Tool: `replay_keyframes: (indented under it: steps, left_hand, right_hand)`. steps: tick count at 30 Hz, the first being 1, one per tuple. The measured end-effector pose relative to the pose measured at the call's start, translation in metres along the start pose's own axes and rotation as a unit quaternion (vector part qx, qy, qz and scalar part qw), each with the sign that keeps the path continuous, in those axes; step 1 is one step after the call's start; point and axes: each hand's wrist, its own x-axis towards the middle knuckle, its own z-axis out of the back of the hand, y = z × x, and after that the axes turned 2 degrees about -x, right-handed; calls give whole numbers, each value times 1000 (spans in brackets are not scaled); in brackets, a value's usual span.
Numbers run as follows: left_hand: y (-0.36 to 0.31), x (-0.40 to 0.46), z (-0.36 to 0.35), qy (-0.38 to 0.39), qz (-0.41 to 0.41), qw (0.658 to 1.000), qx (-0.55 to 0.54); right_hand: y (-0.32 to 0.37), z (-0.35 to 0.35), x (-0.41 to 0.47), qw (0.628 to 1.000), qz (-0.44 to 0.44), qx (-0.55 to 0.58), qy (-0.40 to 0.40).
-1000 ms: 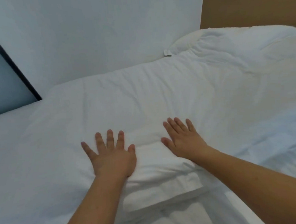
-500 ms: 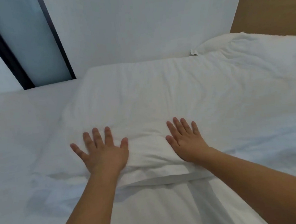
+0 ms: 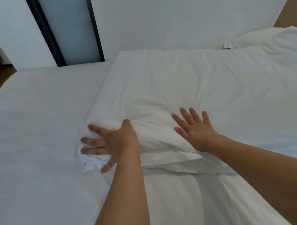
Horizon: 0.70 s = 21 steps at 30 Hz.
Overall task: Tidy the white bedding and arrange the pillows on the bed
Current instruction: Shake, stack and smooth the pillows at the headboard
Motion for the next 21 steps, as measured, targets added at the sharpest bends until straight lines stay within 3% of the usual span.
replay_keyframes:
  steps: [4,7,9,12,18,21]
  left_hand:
    - [12,-4,-7,-1,-34,999,8]
    - [22,-23,-11,-19,-157,976,152]
    - [21,-44,-17,-22,-269,924,272]
    - [3,-86,-34,19,-371,857,358]
    - [-33,-199,-109,210,-514,727,404]
    - [-37,-263,-153,303,-559,666,391]
  right_hand:
    - [0,2,-3,1000,0,17,-3]
    - [-8,11,-13,998,0,57,-15]
    - [-30,21,-18,999,-14,43,-22]
    - [-87,35,-33,995,-99,13,-23]
    - [-223,34,-89,958,-285,28,-4]
    - [-291,31,-122,917,-389,86,-30]
